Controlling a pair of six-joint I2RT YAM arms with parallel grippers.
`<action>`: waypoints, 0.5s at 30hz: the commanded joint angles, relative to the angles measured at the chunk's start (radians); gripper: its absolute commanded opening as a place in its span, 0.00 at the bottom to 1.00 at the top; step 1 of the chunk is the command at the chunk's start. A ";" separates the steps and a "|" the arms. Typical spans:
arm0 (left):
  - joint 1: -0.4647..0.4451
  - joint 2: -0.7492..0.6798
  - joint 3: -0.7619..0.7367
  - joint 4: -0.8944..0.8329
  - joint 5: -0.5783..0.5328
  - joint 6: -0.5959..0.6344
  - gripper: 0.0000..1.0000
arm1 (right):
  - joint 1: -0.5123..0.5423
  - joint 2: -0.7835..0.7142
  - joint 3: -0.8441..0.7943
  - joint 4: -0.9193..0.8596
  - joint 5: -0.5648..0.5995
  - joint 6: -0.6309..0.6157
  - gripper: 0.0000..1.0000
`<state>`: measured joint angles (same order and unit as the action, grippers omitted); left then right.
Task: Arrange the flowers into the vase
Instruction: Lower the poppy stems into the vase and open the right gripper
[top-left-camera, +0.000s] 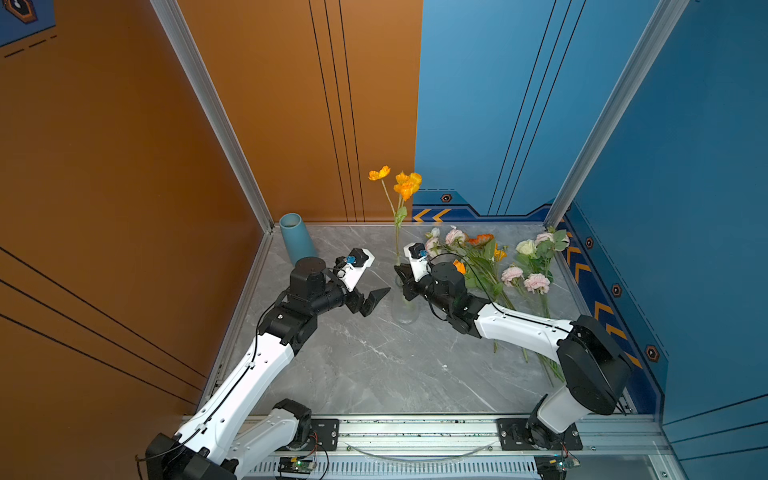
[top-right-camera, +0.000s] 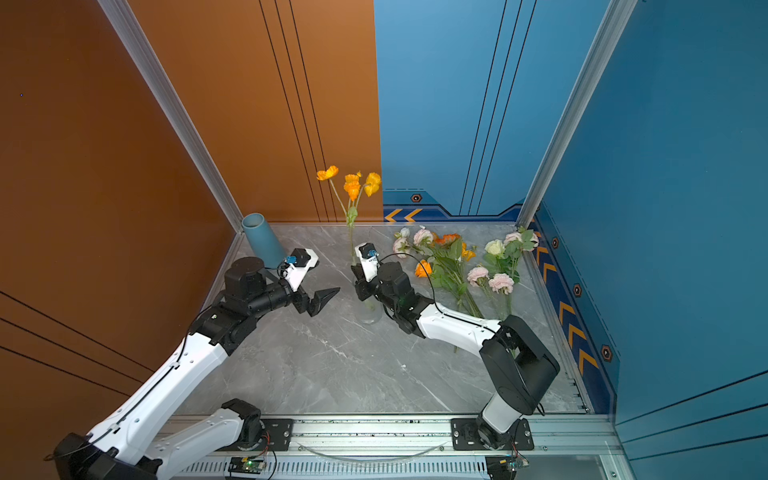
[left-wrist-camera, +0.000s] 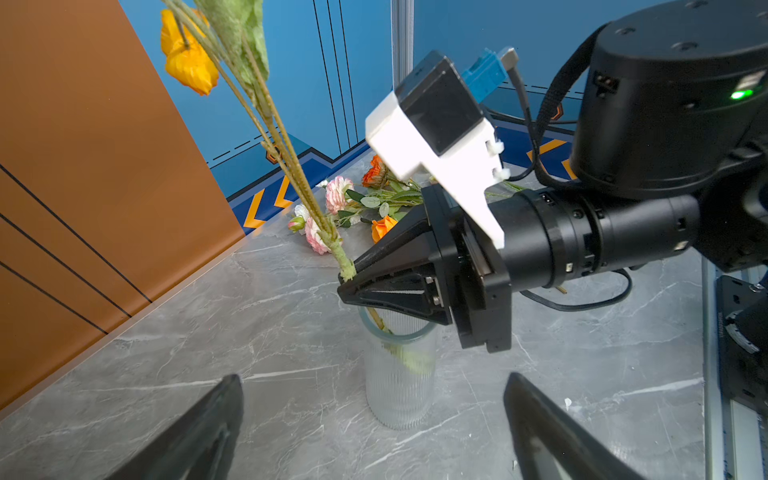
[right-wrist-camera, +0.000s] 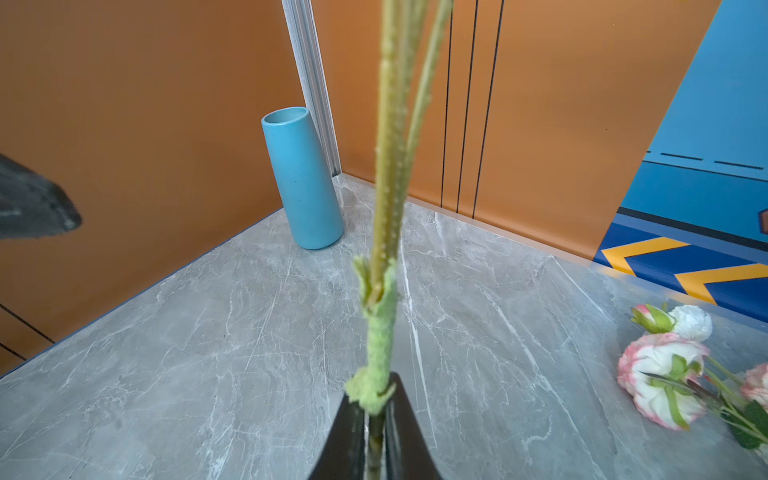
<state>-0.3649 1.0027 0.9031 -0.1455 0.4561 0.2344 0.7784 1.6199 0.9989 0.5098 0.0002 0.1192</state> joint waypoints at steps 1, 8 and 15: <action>0.006 0.004 -0.004 0.012 0.029 -0.014 0.98 | 0.006 0.009 -0.005 0.037 0.011 -0.001 0.17; 0.005 0.005 -0.001 0.010 0.032 -0.013 0.98 | 0.008 -0.004 -0.011 0.021 0.014 -0.001 0.23; 0.005 0.005 -0.001 0.009 0.035 -0.014 0.98 | 0.010 -0.044 -0.032 -0.005 0.016 -0.009 0.31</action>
<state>-0.3649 1.0031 0.9031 -0.1452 0.4587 0.2340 0.7807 1.6157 0.9909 0.5095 0.0036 0.1188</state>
